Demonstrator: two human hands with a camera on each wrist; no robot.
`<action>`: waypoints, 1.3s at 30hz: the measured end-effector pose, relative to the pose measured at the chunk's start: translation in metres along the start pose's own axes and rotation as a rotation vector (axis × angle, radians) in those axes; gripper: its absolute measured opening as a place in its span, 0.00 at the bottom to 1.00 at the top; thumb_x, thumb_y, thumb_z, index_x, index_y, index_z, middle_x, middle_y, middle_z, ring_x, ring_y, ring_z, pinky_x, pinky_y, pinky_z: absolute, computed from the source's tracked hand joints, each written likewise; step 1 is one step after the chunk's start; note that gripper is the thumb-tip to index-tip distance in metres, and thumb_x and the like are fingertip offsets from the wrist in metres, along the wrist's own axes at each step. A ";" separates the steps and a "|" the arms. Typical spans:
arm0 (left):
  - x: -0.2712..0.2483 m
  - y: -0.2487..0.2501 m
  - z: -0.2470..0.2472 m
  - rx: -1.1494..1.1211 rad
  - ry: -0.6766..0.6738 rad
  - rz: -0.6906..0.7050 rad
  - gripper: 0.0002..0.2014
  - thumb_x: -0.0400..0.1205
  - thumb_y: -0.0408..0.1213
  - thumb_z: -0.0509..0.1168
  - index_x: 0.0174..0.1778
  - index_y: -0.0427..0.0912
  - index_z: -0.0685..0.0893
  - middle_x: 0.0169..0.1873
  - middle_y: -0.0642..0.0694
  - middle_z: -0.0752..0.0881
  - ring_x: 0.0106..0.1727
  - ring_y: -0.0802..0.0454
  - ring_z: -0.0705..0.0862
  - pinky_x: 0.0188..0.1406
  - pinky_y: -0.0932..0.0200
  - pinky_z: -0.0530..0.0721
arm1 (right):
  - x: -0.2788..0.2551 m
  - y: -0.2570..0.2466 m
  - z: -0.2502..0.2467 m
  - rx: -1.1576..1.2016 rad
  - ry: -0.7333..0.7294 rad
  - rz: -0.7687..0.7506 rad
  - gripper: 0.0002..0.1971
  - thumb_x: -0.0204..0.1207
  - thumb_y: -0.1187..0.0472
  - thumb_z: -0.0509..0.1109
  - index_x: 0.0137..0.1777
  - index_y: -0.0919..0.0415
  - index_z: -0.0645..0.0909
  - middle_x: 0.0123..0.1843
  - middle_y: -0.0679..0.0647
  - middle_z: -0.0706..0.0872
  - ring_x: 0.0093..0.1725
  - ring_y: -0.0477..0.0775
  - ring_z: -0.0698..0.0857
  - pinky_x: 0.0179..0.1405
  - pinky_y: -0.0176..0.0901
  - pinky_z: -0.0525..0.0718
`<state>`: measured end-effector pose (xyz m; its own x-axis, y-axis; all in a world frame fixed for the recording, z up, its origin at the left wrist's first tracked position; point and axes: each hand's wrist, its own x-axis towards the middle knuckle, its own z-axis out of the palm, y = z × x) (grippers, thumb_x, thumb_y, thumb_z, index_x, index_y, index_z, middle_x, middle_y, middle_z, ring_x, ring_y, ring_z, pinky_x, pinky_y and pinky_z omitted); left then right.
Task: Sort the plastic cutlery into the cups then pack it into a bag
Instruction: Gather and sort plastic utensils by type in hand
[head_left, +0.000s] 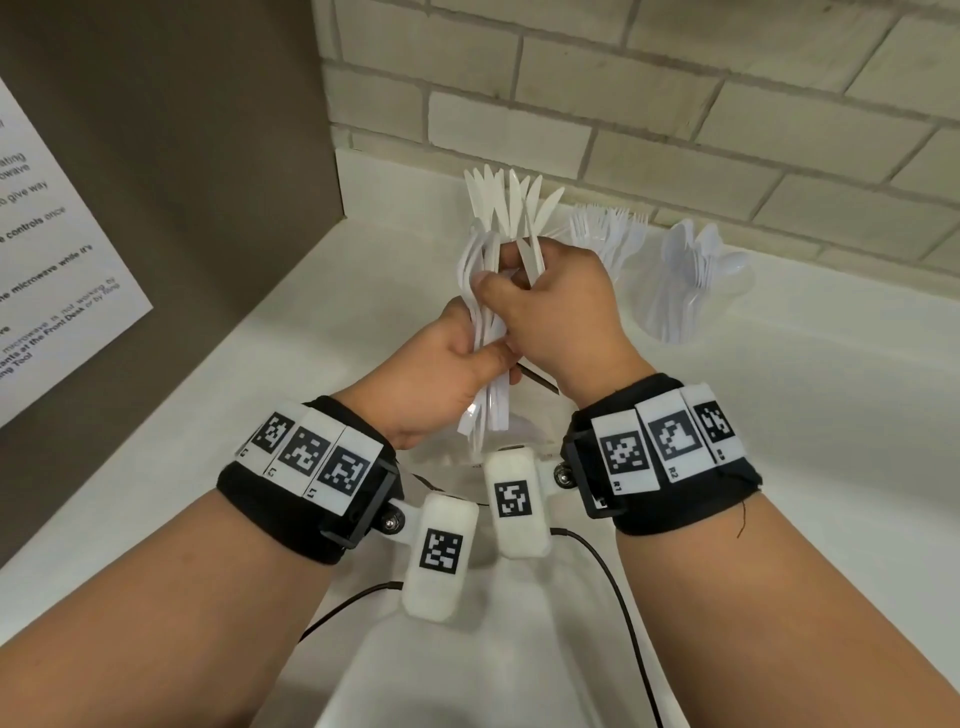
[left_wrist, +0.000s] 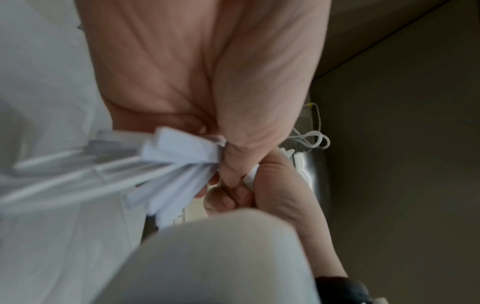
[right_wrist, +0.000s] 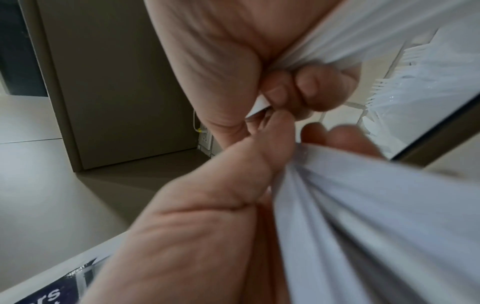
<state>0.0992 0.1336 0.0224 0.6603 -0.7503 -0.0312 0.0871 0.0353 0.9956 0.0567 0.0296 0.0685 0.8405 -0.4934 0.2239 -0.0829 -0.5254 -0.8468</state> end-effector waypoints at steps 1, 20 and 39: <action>-0.001 0.000 0.001 -0.051 -0.008 -0.010 0.19 0.83 0.29 0.62 0.69 0.37 0.70 0.51 0.41 0.85 0.47 0.52 0.85 0.51 0.56 0.85 | 0.001 0.000 0.000 -0.020 -0.001 -0.003 0.06 0.73 0.63 0.71 0.39 0.65 0.82 0.30 0.52 0.82 0.33 0.52 0.82 0.35 0.42 0.81; -0.005 -0.006 -0.007 -0.106 -0.056 -0.143 0.03 0.81 0.28 0.64 0.43 0.38 0.82 0.27 0.41 0.79 0.26 0.49 0.81 0.31 0.53 0.84 | -0.004 0.001 -0.005 0.288 -0.210 0.016 0.04 0.84 0.65 0.61 0.55 0.59 0.76 0.37 0.47 0.89 0.30 0.39 0.86 0.27 0.32 0.80; -0.006 -0.009 -0.012 0.123 -0.018 0.043 0.07 0.78 0.44 0.64 0.49 0.48 0.82 0.31 0.38 0.75 0.33 0.44 0.74 0.37 0.53 0.78 | 0.001 -0.016 -0.013 0.460 -0.012 -0.073 0.05 0.82 0.63 0.66 0.55 0.61 0.77 0.38 0.57 0.86 0.22 0.37 0.78 0.23 0.30 0.73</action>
<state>0.1037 0.1461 0.0127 0.6477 -0.7618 0.0120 -0.0337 -0.0130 0.9993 0.0520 0.0285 0.0881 0.8419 -0.4570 0.2871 0.2200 -0.1950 -0.9558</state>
